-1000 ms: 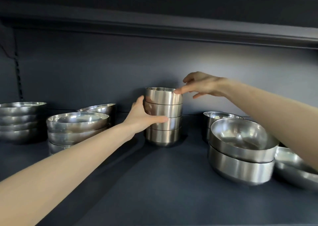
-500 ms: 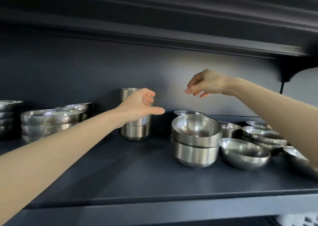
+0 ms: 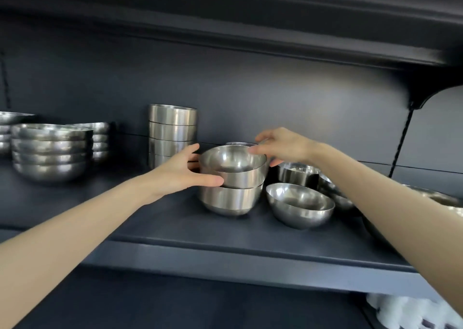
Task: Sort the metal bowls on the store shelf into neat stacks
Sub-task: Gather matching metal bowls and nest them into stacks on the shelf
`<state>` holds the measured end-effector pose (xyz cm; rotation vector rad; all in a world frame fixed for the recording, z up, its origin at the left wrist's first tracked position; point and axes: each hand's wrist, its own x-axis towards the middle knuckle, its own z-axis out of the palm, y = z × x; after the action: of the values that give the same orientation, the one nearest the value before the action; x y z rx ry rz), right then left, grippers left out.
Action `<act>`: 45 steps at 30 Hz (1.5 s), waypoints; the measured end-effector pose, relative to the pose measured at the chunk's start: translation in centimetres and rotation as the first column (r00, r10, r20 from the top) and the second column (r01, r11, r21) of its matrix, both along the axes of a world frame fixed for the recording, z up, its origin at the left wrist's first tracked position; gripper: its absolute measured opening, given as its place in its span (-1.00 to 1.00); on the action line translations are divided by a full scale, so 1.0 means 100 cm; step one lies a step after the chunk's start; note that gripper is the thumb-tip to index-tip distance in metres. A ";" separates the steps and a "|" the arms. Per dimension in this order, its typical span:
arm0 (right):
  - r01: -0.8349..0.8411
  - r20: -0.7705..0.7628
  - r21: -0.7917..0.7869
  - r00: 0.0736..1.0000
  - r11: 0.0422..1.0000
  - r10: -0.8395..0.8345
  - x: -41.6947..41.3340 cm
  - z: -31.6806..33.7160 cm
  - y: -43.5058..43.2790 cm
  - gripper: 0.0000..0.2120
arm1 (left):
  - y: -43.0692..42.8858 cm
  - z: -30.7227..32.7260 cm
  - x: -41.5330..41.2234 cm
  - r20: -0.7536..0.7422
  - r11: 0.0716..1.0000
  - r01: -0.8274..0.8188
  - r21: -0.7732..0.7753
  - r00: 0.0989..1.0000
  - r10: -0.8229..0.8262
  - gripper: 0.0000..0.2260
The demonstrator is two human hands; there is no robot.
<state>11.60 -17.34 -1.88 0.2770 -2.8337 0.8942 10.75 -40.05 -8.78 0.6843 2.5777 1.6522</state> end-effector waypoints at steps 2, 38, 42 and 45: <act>-0.028 -0.006 -0.021 1.000 0.999 0.028 0.001 -0.004 0.003 -0.53 | 0.004 -0.003 0.002 0.003 0.999 -0.036 0.013 0.999 0.036 -0.07; -0.062 0.025 -0.255 0.997 0.965 0.071 -0.006 -0.021 0.011 -0.87 | 0.006 -0.010 -0.010 0.006 0.999 0.017 0.031 1.000 -0.017 -0.11; -0.059 0.050 -0.299 0.996 0.953 0.078 -0.004 -0.021 0.010 -0.89 | 0.006 -0.010 -0.012 0.000 0.998 0.034 0.049 0.999 -0.034 -0.20; -0.053 0.066 -0.294 0.995 0.954 0.075 -0.004 -0.022 0.009 -0.85 | 0.004 -0.010 -0.013 -0.006 0.998 0.055 0.037 0.998 -0.055 -0.16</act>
<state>11.20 -16.46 -4.04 0.3023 -2.7211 1.3467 9.46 -39.61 -9.81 0.7550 2.5139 1.6883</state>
